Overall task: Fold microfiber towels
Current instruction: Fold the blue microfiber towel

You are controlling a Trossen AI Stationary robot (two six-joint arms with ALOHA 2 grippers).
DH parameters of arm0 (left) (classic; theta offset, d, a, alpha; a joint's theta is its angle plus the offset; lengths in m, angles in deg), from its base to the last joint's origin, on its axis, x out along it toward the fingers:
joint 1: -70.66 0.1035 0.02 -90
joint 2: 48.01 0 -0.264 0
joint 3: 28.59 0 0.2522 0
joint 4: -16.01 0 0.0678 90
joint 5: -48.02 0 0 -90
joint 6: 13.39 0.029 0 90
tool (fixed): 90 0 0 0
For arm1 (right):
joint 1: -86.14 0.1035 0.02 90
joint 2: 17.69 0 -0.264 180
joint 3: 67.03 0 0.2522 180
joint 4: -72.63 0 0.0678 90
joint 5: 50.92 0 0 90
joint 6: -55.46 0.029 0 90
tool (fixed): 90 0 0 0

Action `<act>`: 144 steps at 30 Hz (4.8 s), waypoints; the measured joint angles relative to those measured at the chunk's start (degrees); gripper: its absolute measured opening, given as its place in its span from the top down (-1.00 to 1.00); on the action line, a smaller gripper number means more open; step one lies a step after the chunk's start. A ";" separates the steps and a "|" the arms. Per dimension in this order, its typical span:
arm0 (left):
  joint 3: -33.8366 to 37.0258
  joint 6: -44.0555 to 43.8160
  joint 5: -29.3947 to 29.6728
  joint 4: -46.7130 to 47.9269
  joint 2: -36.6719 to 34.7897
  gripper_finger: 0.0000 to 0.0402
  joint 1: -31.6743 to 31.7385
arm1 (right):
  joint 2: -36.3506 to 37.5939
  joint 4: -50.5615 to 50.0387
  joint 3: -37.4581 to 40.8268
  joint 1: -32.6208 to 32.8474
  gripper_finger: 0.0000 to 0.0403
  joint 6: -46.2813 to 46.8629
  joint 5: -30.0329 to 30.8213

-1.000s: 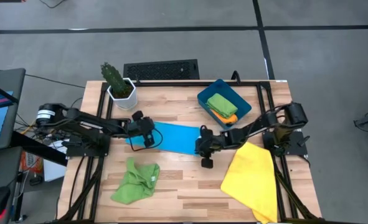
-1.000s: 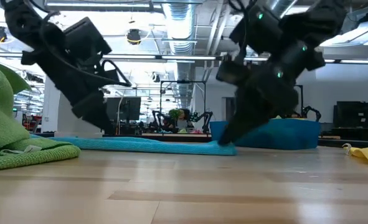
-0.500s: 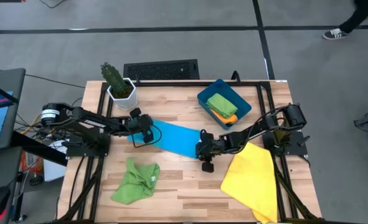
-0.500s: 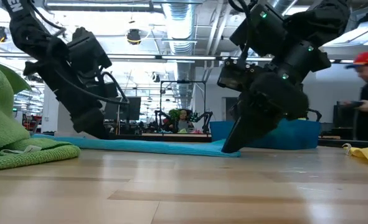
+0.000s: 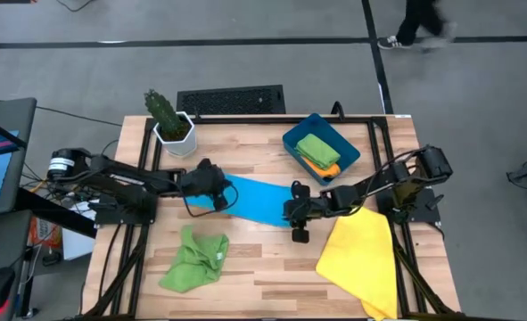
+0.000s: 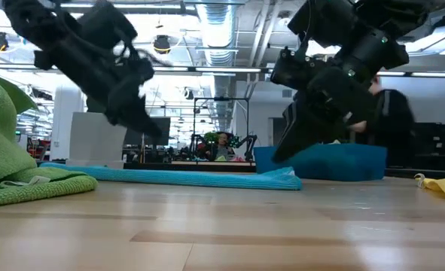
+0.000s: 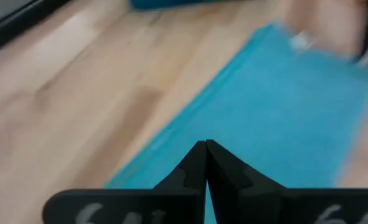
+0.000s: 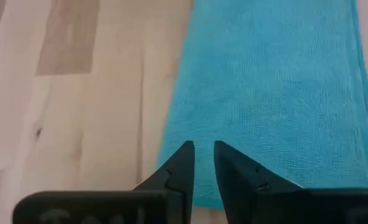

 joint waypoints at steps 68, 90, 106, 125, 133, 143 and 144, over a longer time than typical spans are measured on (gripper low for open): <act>-1.19 -56.95 38.21 37.42 4.89 1.00 -39.96 | -5.24 5.93 0.25 2.95 0.57 -0.80 4.35; -1.36 -56.52 36.02 37.23 5.19 1.00 -40.09 | -2.39 -2.62 3.04 7.02 0.12 6.42 11.28; -3.04 -55.32 29.72 40.56 5.11 1.00 -40.09 | -2.16 -1.76 4.96 7.17 0.88 8.69 12.59; 2.97 -81.51 34.26 50.16 7.42 1.00 -50.71 | -2.36 -2.18 3.65 7.06 0.92 7.18 12.14; 5.44 -78.86 30.94 40.31 9.32 1.00 -50.60 | -2.36 -2.03 3.65 7.02 0.95 7.33 12.17; 5.42 -79.32 30.42 40.11 9.60 1.00 -50.60 | 2.47 -5.42 -0.38 3.92 0.97 -3.11 12.14; 5.42 -79.32 30.46 40.07 9.60 1.00 -50.60 | 2.87 -5.61 -1.13 3.20 0.97 -4.86 12.14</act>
